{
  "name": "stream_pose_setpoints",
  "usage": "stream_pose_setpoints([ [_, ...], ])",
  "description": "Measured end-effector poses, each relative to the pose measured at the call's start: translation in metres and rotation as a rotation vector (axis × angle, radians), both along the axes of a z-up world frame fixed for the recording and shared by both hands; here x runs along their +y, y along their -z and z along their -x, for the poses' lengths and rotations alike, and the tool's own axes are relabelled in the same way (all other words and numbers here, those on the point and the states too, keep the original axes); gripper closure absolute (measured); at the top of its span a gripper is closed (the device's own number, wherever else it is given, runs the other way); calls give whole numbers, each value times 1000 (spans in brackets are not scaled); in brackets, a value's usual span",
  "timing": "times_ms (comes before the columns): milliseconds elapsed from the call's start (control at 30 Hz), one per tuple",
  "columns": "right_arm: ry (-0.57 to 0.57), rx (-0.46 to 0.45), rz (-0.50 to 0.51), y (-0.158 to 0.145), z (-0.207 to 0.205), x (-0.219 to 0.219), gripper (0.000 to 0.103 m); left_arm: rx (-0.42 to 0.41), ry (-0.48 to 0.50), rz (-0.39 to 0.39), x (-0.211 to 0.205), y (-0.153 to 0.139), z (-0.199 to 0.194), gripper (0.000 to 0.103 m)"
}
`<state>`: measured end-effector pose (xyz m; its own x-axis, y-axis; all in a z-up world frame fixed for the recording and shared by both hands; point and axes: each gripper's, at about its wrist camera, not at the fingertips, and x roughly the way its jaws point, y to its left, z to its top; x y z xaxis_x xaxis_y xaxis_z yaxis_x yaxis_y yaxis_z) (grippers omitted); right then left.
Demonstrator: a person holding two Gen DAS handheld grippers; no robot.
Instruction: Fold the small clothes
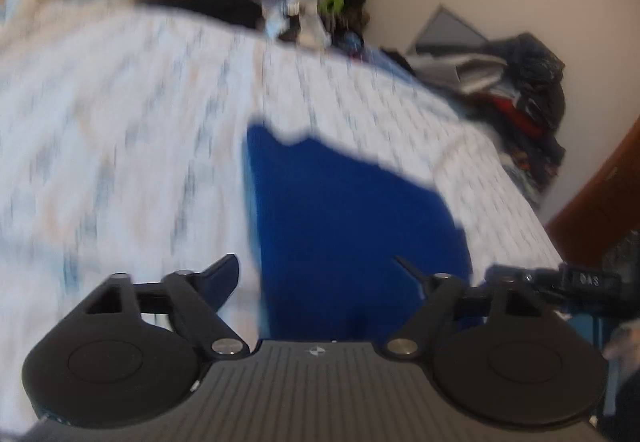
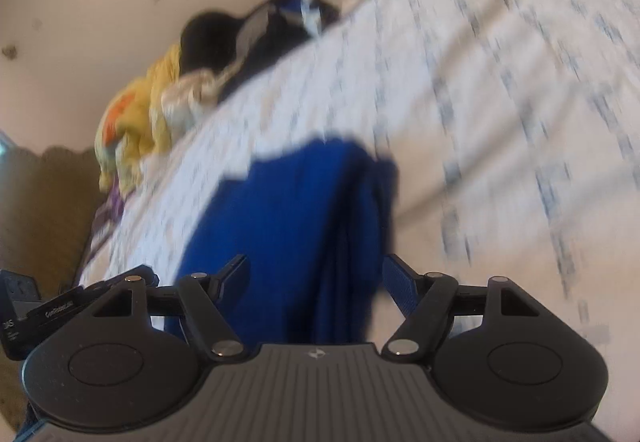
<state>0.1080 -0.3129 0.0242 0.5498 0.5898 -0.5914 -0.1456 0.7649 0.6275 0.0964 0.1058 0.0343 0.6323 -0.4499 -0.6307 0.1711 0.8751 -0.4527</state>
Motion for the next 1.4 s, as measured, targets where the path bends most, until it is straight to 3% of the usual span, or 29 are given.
stream_pose_setpoints([
  [67, -27, 60, 8, 14, 19, 5, 31, 85, 12, 52, -1, 19, 12, 51],
  [133, -60, 33, 19, 14, 33, 15, 35, 71, 7, 41, -5, 21, 17, 59],
  [167, -77, 29, 30, 14, 36, 22, 59, 96, 11, 34, -8, 22, 14, 85],
  [200, -102, 39, 49, 14, 36, 31, 83, 114, 19, 32, -10, 22, 10, 93],
  [300, -148, 8, 134, 8, 36, 48, 88, 80, 17, 35, -8, 2, 19, 94],
  [367, -156, -29, 85, -11, 47, 40, 89, 32, 47, 43, -1, -17, 38, 94],
  [433, -169, -63, 53, -26, 66, 29, 88, 31, 80, 20, 2, -17, 56, 93],
  [500, -172, -10, 22, -15, 78, 25, 82, 73, 114, -69, -4, 3, 63, 86],
  [567, -164, 65, 110, 0, 77, 32, 68, 73, 66, -132, -3, 13, 64, 74],
  [633, -85, 49, 123, -6, 72, 26, 67, -42, 24, -145, -3, -5, 69, 71],
  [667, -33, -10, 75, -17, 71, 19, 67, -121, 16, -165, -8, -18, 72, 60],
  [700, -13, -82, 30, -31, 68, 17, 64, -201, 25, -185, -16, -30, 73, 38],
  [733, -9, -151, -7, -43, 61, 19, 58, -273, 40, -205, -29, -40, 72, 26],
  [767, -19, -197, -30, -53, 51, 27, 38, -321, 59, -228, -43, -44, 68, 10],
  [800, -40, -213, -36, -57, 37, 39, 20, -350, 84, -271, -60, -42, 58, 8],
  [833, -67, -206, -22, -57, 20, 53, 19, -342, 101, -311, -73, -35, 46, 11],
  [900, -99, -161, 87, -46, -20, 86, 21, -195, 135, -363, -95, -1, 5, 33],
  [933, -99, -124, 173, -34, -36, 100, 21, -164, 134, -350, -96, 16, -8, 30],
  [967, -100, -71, 233, -17, -51, 109, 21, -239, 127, -355, -98, 22, -7, 22],
  [1033, -112, -223, 310, 1, -48, 119, 21, -278, 137, -387, -103, 28, -9, 19],
  [1100, -119, -247, 407, 3, -51, 130, 21, -286, 151, -387, -103, 28, -14, 17],
  [1167, -125, -211, 409, 0, -57, 129, 21, -274, 158, -371, -99, 22, -13, 23],
  [1233, -59, -162, 380, -10, -48, 120, 24, -281, 164, -352, -86, 10, 8, 24],
  [1300, -31, -228, 312, -29, -11, 109, 21, -332, 160, -336, -69, 4, 42, 1],
  [1367, -99, -291, 277, -32, 18, 109, 16, -332, 130, -314, -56, 9, 61, 0],
  [1400, -135, -274, 296, -27, 24, 115, 15, -294, 110, -319, -54, 15, 64, 1],
])
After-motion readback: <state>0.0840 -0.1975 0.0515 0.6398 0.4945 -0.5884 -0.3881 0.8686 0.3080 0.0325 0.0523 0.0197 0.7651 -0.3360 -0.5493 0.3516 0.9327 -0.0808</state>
